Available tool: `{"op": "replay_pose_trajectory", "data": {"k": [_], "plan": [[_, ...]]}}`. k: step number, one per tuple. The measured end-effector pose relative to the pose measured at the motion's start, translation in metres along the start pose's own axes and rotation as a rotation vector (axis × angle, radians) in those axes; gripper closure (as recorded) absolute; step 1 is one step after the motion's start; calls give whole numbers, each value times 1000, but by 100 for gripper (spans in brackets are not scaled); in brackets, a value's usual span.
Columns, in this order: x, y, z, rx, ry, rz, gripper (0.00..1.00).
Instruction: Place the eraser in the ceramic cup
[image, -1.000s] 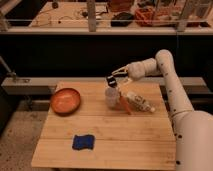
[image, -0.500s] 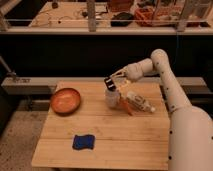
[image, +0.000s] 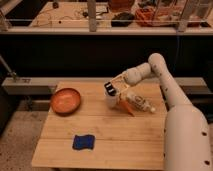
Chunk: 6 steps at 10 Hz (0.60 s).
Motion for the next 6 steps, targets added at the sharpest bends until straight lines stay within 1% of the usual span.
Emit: {"op": "replay_pose_trajectory", "data": {"k": [3, 6], "plan": [[5, -2, 1, 20, -9, -5, 100], [9, -7, 1, 29, -8, -14, 100]]}}
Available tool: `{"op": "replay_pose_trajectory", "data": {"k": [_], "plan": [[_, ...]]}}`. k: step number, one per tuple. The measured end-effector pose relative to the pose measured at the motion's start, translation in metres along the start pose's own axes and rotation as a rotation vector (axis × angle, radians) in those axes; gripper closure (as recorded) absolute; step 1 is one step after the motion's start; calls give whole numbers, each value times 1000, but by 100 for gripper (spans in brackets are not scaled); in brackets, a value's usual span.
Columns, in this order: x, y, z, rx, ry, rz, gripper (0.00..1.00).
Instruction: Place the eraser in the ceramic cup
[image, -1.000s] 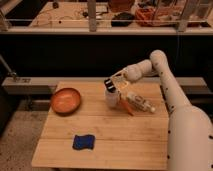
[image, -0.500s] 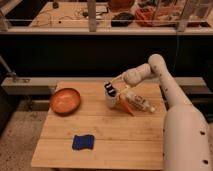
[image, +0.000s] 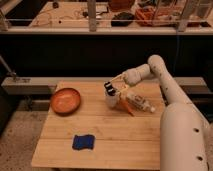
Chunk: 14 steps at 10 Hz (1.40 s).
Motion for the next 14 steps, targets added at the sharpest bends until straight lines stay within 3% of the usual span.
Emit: {"op": "replay_pose_trajectory", "data": {"k": [3, 7, 11, 14], "plan": [[6, -5, -1, 1, 8, 1, 98], [12, -6, -1, -20, 24, 5, 58], [16, -3, -4, -6, 28, 26, 22], [17, -1, -4, 1, 25, 39, 20]]}}
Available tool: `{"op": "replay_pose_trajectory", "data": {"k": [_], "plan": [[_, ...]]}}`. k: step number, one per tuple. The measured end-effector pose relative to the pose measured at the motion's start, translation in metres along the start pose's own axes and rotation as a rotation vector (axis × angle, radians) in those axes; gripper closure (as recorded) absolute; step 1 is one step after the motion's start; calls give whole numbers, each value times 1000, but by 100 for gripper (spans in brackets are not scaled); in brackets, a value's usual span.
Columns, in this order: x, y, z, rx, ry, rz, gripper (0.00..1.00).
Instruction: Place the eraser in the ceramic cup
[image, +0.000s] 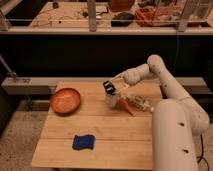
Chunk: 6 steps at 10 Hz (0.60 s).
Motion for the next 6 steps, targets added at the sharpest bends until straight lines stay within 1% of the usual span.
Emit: {"op": "replay_pose_trajectory", "data": {"k": [2, 4, 5, 6], "plan": [[2, 0, 2, 11, 3, 15, 22], [-4, -1, -2, 3, 7, -5, 40], [-4, -1, -3, -1, 8, -7, 44], [-4, -1, -3, -1, 9, -10, 44]]}}
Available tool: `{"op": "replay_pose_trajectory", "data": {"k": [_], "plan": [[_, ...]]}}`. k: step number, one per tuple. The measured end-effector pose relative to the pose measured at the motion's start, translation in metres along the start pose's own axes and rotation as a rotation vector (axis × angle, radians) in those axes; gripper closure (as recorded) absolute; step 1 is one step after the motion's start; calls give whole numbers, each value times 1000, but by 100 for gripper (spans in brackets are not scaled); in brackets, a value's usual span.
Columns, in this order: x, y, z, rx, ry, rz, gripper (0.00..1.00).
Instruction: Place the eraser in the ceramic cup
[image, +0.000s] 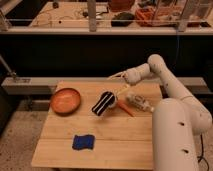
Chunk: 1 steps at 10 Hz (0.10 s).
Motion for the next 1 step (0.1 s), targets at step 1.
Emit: {"op": "replay_pose_trajectory", "data": {"k": [1], "plan": [[1, -1, -2, 8, 1, 1, 39]]}}
